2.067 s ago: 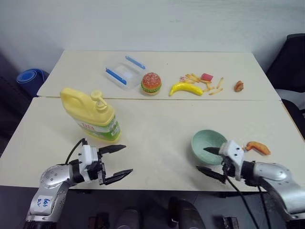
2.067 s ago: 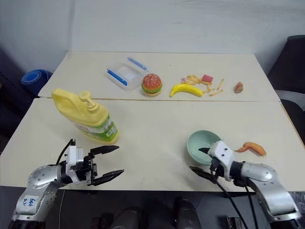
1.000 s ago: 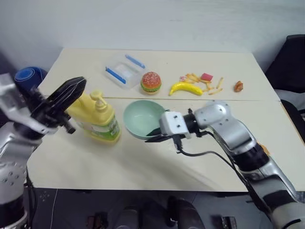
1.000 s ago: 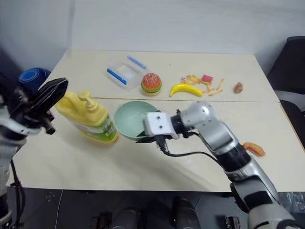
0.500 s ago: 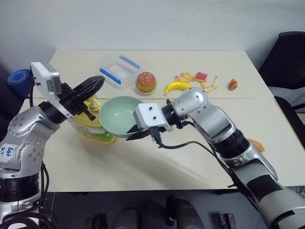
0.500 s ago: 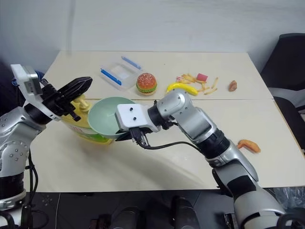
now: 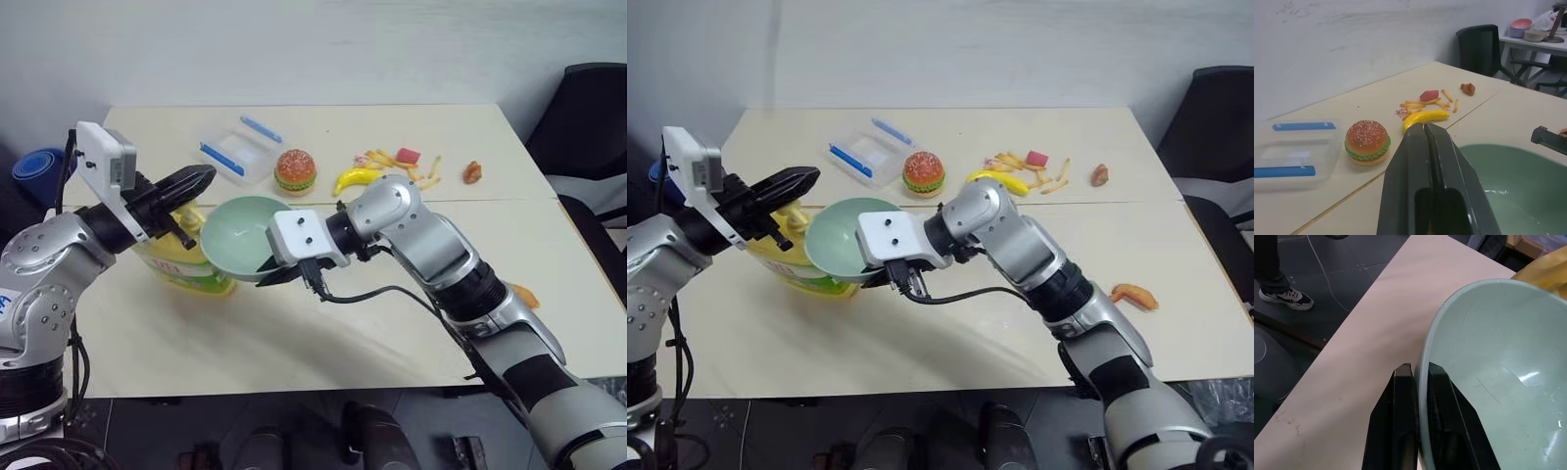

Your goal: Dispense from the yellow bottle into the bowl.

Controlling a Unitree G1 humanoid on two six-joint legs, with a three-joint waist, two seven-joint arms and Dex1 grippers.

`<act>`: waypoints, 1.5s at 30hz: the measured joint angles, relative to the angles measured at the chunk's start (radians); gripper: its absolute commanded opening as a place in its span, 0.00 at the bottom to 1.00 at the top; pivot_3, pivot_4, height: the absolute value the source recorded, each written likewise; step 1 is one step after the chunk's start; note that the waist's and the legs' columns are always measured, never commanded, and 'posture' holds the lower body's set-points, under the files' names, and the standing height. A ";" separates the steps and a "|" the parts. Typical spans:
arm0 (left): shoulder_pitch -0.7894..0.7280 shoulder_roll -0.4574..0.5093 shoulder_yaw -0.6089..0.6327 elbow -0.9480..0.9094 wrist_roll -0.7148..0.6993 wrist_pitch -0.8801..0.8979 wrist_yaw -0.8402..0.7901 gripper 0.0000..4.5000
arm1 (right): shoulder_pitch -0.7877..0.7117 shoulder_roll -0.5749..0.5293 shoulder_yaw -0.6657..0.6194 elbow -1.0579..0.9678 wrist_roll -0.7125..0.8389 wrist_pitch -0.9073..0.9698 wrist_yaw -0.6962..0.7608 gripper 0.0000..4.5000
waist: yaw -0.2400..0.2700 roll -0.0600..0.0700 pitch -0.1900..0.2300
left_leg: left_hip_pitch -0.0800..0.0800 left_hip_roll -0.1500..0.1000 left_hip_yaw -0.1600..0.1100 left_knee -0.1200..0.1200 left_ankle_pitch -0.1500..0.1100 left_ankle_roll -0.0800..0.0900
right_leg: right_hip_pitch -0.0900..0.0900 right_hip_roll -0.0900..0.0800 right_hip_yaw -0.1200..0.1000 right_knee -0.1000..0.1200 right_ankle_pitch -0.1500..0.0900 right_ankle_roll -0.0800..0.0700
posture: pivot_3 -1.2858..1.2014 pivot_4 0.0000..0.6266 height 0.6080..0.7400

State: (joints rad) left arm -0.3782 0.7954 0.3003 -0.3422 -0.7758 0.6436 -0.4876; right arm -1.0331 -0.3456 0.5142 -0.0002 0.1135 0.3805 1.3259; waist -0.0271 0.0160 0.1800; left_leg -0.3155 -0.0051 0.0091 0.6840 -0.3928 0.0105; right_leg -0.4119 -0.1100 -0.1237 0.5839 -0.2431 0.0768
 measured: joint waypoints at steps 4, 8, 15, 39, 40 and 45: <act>0.029 -0.010 -0.001 -0.004 0.001 0.000 0.015 0.01 | -0.001 0.001 0.000 0.002 -0.001 0.000 0.000 0.00 | -0.001 0.006 -0.004 | 0.002 0.000 0.001 0.000 0.000 0.000 | 0.000 0.000 0.001 0.001 0.000 0.000 | 0.52 0.24 1.00; 0.043 -0.013 -0.004 -0.004 0.019 0.000 0.021 0.01 | -0.001 0.004 0.000 0.003 -0.001 0.010 0.001 0.00 | -0.001 0.013 -0.009 | 0.003 0.000 0.001 -0.001 0.000 0.000 | 0.001 0.000 0.001 0.001 0.000 0.000 | 0.52 0.24 1.00; 0.030 -0.056 0.031 0.017 0.020 -0.009 0.010 0.01 | 0.005 0.000 -0.007 0.001 0.007 0.012 0.002 0.00 | -0.001 0.014 -0.010 | 0.002 0.000 0.001 -0.001 0.000 0.000 | 0.000 0.000 0.002 0.001 0.000 -0.001 | 0.52 0.24 1.00; 0.713 -0.122 0.173 -0.075 0.213 -0.386 -0.490 0.26 | 0.506 -0.250 -0.210 0.419 -0.016 -0.645 -0.060 0.40 | 0.016 -0.001 0.002 | -0.003 0.001 0.000 -0.001 -0.002 0.001 | -0.001 -0.001 0.000 -0.009 -0.001 -0.001 | 0.52 0.24 1.00; 0.718 -0.122 0.161 -0.072 0.227 -0.398 -0.490 0.34 | 0.530 -0.252 -0.227 0.391 0.016 -0.646 -0.048 0.49 | 0.021 -0.001 0.003 | -0.003 0.001 0.000 -0.001 -0.003 0.002 | -0.001 -0.001 0.000 -0.009 -0.001 -0.001 | 0.52 0.24 1.00; 0.721 -0.139 0.121 0.008 0.285 -0.480 -0.500 0.57 | 0.713 -0.311 -0.394 0.181 0.213 -0.627 -0.025 0.77 | 0.034 0.001 0.004 | -0.003 0.001 0.001 -0.001 -0.004 0.004 | -0.001 -0.002 0.000 -0.011 0.000 -0.001 | 0.52 0.24 1.00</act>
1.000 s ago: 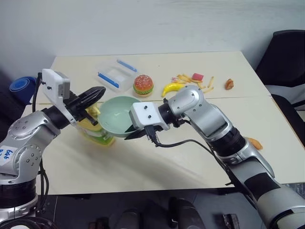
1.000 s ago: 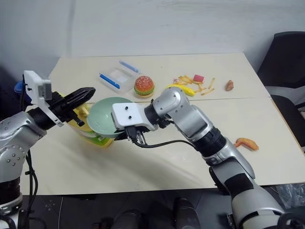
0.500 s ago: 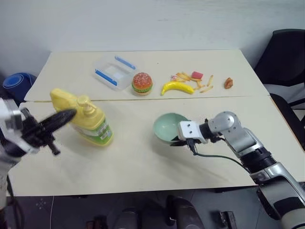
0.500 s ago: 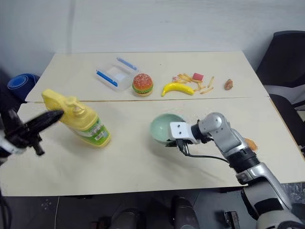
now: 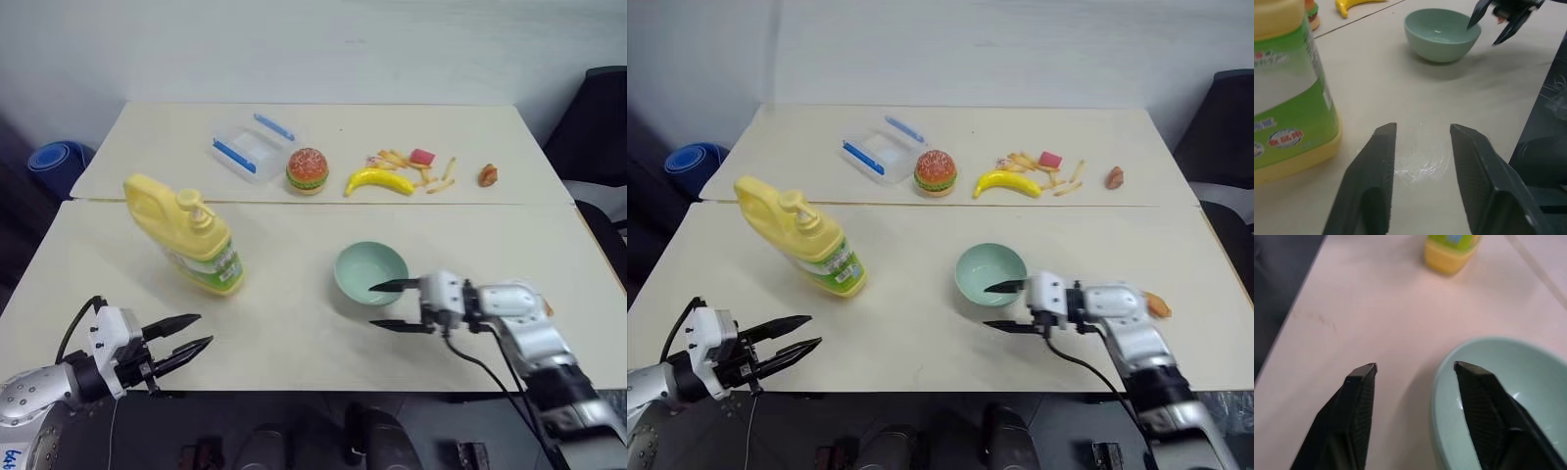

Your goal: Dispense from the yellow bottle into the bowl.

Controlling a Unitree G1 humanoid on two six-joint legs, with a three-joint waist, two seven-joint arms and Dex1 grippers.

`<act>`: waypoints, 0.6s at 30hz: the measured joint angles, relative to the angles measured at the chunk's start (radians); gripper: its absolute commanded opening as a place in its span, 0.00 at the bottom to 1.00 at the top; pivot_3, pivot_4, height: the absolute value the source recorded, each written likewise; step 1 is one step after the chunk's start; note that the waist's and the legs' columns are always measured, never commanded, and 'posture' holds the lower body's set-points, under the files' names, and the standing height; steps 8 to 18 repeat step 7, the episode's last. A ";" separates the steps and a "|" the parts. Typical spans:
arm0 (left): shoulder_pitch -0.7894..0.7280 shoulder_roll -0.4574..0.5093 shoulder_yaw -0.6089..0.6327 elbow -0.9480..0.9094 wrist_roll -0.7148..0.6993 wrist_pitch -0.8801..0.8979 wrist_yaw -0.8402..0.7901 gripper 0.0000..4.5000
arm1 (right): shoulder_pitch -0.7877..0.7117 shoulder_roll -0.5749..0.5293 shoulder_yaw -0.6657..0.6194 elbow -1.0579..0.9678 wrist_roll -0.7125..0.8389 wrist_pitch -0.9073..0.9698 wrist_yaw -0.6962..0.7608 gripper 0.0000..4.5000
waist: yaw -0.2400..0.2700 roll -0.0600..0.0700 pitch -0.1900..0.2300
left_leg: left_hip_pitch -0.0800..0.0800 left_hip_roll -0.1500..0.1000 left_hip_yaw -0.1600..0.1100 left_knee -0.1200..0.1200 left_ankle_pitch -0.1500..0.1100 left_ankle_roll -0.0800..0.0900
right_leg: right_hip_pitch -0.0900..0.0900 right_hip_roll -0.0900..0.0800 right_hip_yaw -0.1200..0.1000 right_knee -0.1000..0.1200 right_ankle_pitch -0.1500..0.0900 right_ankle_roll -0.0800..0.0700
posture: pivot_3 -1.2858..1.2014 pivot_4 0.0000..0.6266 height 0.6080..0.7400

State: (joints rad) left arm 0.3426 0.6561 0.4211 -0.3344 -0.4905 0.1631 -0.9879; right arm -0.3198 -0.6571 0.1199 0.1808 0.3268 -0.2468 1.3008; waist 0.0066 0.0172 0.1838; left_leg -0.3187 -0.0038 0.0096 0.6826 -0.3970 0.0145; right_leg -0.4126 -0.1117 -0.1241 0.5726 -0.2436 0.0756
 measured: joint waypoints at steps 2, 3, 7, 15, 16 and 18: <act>-0.003 0.003 -0.013 0.086 0.086 -0.115 -0.001 0.71 | 0.138 -0.062 -0.109 -0.084 0.072 0.013 0.001 0.91 | 0.015 0.000 -0.001 | 0.000 0.000 0.000 0.000 -0.002 0.002 | 0.000 -0.001 -0.001 -0.001 0.000 0.000 | 0.52 0.24 1.00; 0.005 0.004 -0.009 0.127 0.123 -0.161 0.008 0.77 | 0.205 -0.085 -0.152 -0.099 0.088 0.015 0.000 0.98 | 0.019 -0.001 -0.001 | 0.001 0.000 0.000 0.000 -0.003 0.002 | 0.001 0.000 -0.001 -0.002 0.000 0.000 | 0.52 0.24 1.00; 0.033 -0.016 0.003 0.250 0.183 -0.278 0.030 0.81 | 0.379 -0.105 -0.260 -0.086 0.102 -0.004 -0.011 1.00 | 0.013 -0.003 0.000 | 0.000 0.000 0.004 0.000 -0.007 0.006 | 0.001 -0.001 0.002 -0.004 0.001 0.001 | 0.52 0.24 1.00; 0.033 -0.016 0.003 0.250 0.183 -0.278 0.030 0.81 | 0.379 -0.105 -0.260 -0.086 0.102 -0.004 -0.011 1.00 | 0.013 -0.003 0.000 | 0.000 0.000 0.004 0.000 -0.007 0.006 | 0.001 -0.001 0.002 -0.004 0.001 0.001 | 0.52 0.24 1.00; 0.033 -0.016 0.003 0.250 0.183 -0.278 0.030 0.81 | 0.379 -0.105 -0.260 -0.086 0.102 -0.004 -0.011 1.00 | 0.013 -0.003 0.000 | 0.000 0.000 0.004 0.000 -0.007 0.006 | 0.001 -0.001 0.002 -0.004 0.001 0.001 | 0.52 0.24 1.00; 0.033 -0.016 0.003 0.250 0.183 -0.278 0.030 0.81 | 0.379 -0.105 -0.260 -0.086 0.102 -0.004 -0.011 1.00 | 0.013 -0.003 0.000 | 0.000 0.000 0.004 0.000 -0.007 0.006 | 0.001 -0.001 0.002 -0.004 0.001 0.001 | 0.52 0.24 1.00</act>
